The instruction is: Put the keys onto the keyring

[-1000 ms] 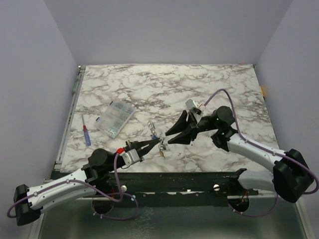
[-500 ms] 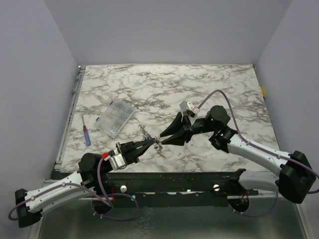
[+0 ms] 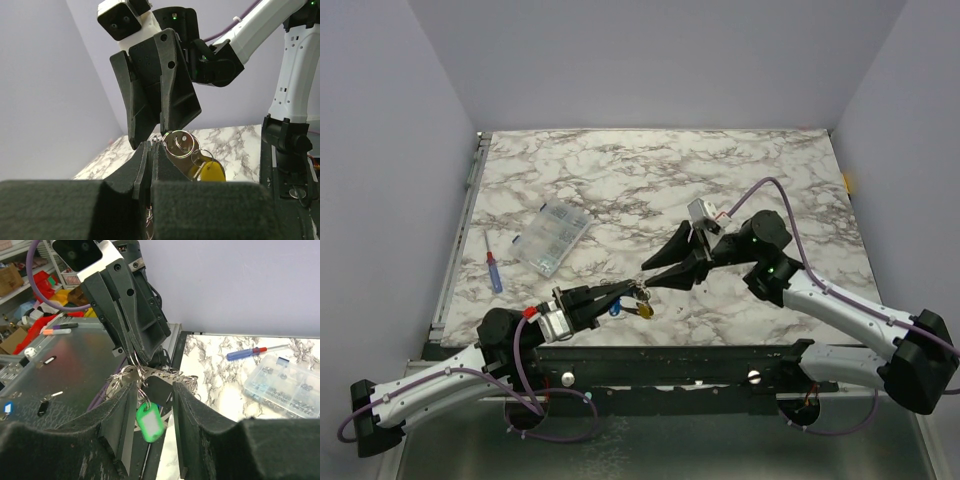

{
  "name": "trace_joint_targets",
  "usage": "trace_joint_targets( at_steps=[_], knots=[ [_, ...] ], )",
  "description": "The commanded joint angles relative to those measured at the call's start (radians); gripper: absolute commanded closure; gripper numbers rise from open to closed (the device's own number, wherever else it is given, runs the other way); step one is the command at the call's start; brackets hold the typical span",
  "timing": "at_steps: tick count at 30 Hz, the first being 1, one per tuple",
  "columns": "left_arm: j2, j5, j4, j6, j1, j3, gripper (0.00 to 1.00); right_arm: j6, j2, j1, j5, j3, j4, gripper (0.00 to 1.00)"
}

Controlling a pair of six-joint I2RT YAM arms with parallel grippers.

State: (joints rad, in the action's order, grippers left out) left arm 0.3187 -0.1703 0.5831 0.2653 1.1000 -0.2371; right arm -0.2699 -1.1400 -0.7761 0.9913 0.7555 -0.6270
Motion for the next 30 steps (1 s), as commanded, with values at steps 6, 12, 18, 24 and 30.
trace_joint_targets(
  at_steps=[6, 12, 18, 24, 30],
  knots=[
    [-0.004, -0.031, 0.045, -0.010, 0.003, 0.001, 1.00, 0.099, 0.047, -0.010, -0.045, 0.049, 0.122, 0.55],
    [0.008, -0.029, 0.039, 0.003, 0.003, -0.003, 1.00, 0.250, 0.064, -0.011, -0.090, 0.138, 0.350, 0.55],
    [0.009, -0.007, -0.005, 0.027, 0.003, -0.010, 1.00, 0.293, 0.118, -0.011, -0.267, 0.116, 0.347, 0.54],
    [0.016, -0.002, -0.008, 0.014, 0.003, -0.014, 1.00, 0.209, 0.038, -0.011, -0.072, 0.131, 0.301, 0.54],
    [0.026, -0.003, -0.007, 0.004, 0.003, -0.021, 1.00, 0.209, -0.003, -0.011, -0.025, 0.140, 0.290, 0.60]
  ],
)
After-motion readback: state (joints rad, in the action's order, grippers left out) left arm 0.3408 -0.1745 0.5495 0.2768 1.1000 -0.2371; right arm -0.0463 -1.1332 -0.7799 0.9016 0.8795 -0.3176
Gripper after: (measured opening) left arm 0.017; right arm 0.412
